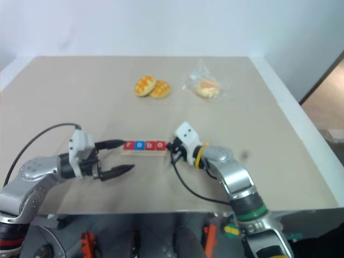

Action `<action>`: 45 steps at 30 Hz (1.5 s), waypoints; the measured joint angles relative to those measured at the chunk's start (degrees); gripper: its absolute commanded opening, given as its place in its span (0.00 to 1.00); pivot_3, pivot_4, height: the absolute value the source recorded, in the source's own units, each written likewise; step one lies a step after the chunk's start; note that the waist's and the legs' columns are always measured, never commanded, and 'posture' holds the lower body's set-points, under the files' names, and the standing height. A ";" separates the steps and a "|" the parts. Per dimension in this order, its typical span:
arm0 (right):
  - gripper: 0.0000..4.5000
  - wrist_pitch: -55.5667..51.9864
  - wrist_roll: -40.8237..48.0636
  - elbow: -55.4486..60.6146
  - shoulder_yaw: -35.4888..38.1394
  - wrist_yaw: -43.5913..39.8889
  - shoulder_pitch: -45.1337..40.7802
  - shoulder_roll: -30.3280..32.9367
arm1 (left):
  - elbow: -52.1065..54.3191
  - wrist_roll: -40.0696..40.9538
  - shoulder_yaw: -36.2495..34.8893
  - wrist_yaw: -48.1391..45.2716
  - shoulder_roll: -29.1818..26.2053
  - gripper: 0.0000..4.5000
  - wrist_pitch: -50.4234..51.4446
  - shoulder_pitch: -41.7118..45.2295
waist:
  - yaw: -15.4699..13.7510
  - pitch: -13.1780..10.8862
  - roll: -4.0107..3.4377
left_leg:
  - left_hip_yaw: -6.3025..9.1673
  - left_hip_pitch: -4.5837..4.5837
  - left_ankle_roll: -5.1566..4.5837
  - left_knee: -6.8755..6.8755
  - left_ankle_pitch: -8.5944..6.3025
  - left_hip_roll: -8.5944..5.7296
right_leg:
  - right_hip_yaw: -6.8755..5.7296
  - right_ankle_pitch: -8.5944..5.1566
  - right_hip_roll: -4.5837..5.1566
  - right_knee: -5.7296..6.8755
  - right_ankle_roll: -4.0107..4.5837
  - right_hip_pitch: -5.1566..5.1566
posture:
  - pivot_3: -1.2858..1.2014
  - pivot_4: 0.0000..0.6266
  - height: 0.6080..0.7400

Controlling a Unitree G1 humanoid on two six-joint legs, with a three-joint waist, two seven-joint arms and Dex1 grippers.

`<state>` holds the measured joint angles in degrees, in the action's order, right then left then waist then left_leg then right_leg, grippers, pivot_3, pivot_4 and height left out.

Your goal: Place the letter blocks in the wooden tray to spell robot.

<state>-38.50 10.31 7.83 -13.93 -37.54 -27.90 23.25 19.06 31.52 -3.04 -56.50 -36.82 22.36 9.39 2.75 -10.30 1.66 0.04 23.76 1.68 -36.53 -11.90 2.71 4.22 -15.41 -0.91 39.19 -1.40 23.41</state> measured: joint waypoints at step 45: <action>0.99 -0.53 11.00 3.81 12.99 -13.38 7.64 15.15 | 1.75 -0.26 5.42 -5.11 -1.39 1.00 -0.16 1.92 | 0.20 -0.01 0.00 | -0.06 -0.07 -0.08 0.01 -0.05 0.00 | 0.07 -0.02 -0.01 -0.02 -0.01 -0.04 | 0.52 0.24 1.00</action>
<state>-39.03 21.31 11.64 -0.94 -50.92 -20.26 38.40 20.80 31.26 2.38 -61.61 -38.21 22.20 11.31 2.95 -10.30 1.66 -0.02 23.69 1.60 -36.51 -11.94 2.71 4.29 -15.44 -0.92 39.17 -1.40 23.37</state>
